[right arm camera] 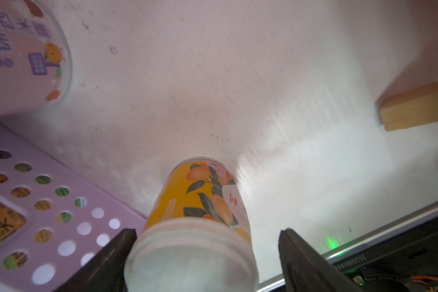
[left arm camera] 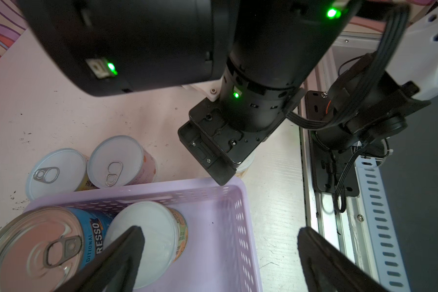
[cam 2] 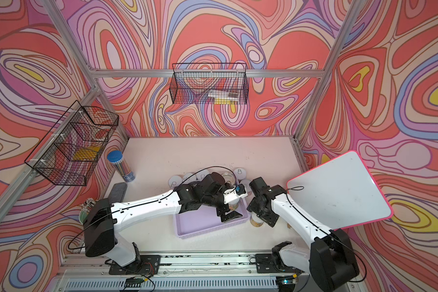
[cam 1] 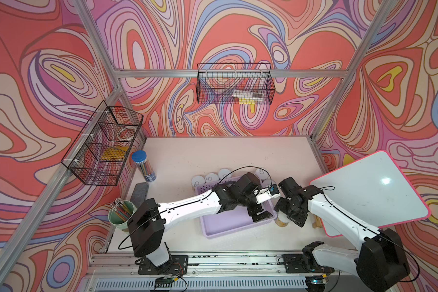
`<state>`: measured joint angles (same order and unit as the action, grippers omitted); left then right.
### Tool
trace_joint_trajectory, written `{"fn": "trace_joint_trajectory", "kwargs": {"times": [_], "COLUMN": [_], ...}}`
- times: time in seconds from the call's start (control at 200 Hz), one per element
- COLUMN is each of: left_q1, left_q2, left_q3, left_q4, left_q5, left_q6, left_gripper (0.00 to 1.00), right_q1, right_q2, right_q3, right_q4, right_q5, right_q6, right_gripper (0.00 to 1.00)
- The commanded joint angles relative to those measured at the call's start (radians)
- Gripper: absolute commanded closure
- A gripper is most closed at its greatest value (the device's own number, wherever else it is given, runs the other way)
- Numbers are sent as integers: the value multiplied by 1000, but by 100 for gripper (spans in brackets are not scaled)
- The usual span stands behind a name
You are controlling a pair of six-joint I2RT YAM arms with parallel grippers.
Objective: Put the canned food in the basket
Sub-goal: Pick up the canned food from the center of the board.
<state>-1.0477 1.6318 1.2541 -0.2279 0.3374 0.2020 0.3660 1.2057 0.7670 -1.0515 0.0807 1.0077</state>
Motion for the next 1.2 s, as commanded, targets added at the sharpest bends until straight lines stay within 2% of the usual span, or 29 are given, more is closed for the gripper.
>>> {"fn": "trace_joint_trajectory", "kwargs": {"times": [0.0,0.356,0.536,0.751,1.001,1.197], "left_q1": [-5,-5,-7,-8,-9,-9], "left_q2": [3,-2,-4,2,2,-16], "left_q3": [1,4,2,6,4,4], "left_q4": [-24,-30,-30,-54,-49,-42], "left_q5": [4,-4,-3,0,-6,-14], "left_q6": [16,29,32,30,30,4], "left_gripper": [1,1,1,1,1,1], "right_q1": [1,0,1,1,0,0], "right_q2": [-4,-23,-23,-13,-15,-64], "right_q3": [16,2,0,8,19,64], "right_q4": [-59,-48,-41,-41,-43,-96], "right_q5": [32,-56,-51,-39,-35,27], "right_q6": [6,-7,-12,-21,-26,-27], "right_gripper": [15,15,23,25,35,46]}}
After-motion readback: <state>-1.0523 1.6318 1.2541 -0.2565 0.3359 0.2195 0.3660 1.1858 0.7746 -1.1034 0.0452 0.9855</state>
